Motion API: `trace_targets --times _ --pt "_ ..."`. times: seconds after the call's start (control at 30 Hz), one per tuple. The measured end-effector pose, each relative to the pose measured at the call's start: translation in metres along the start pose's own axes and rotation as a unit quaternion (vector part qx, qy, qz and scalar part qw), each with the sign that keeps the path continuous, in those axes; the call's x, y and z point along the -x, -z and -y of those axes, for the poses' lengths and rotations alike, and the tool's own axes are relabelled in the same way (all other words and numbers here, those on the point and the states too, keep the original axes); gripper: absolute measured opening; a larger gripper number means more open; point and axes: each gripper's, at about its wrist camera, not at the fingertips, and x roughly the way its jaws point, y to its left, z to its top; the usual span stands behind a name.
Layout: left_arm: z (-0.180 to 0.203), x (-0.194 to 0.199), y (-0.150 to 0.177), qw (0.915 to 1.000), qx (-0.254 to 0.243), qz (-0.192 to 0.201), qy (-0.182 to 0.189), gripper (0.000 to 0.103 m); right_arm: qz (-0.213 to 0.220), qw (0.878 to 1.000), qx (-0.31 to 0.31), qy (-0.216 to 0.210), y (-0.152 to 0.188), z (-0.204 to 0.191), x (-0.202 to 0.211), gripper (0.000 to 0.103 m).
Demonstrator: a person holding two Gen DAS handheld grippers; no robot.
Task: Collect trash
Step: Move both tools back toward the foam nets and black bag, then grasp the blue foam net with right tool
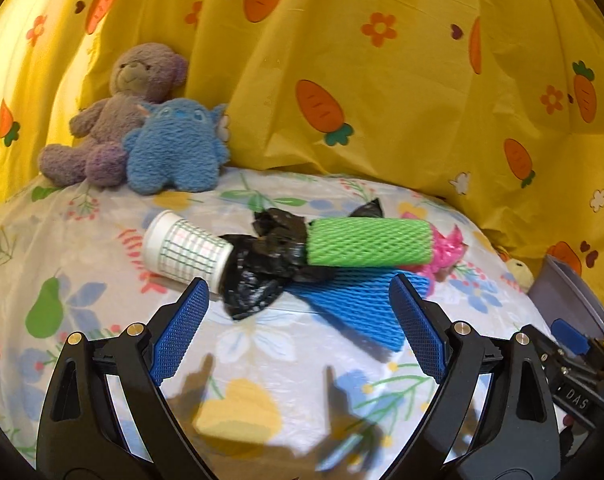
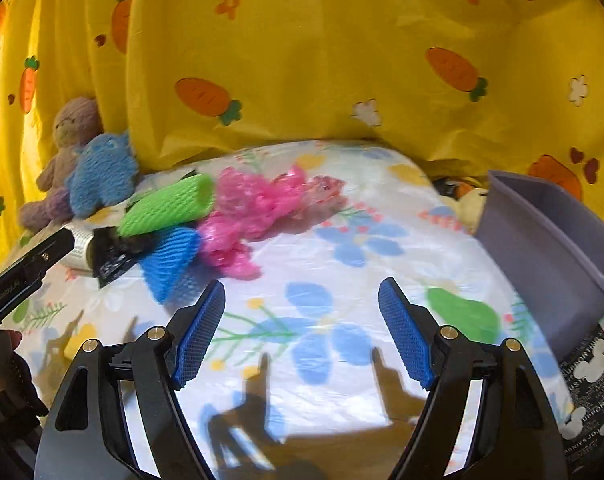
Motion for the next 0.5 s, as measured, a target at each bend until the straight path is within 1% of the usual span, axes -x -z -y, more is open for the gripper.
trace_targets --times 0.1,0.13,0.33,0.37,0.4,0.43,0.47,0.5 --pt "-0.022 0.003 -0.003 0.9997 0.022 0.002 -0.013 0.09 -0.027 0.998 0.0 -0.052 -0.001 -0.031 -0.024 0.077" --pt "-0.028 0.004 -0.003 0.9995 0.027 0.003 -0.015 0.09 -0.04 0.997 -0.004 -0.063 -0.002 -0.038 -0.033 0.077" --pt "-0.041 0.007 0.0 0.9993 0.037 0.003 -0.011 0.09 -0.082 0.992 -0.037 -0.092 -0.008 -0.06 -0.072 0.069" --pt "-0.042 0.006 0.0 0.9992 0.04 0.002 -0.009 0.09 -0.088 0.991 -0.042 -0.091 -0.008 -0.062 -0.077 0.066" --pt "-0.043 0.005 0.0 0.9991 0.042 0.0 -0.007 0.09 -0.092 0.991 -0.045 -0.091 -0.008 -0.064 -0.082 0.06" --pt "-0.043 0.004 0.0 0.999 0.043 -0.001 -0.006 0.09 -0.096 0.99 -0.046 -0.095 -0.008 -0.065 -0.086 0.057" --pt "-0.042 0.003 0.001 0.999 0.045 -0.002 -0.003 0.09 -0.101 0.989 -0.049 -0.098 -0.009 -0.066 -0.09 0.051" --pt "-0.041 0.002 0.002 0.999 0.045 -0.003 0.0 0.09 -0.105 0.988 -0.053 -0.103 -0.009 -0.067 -0.094 0.042"
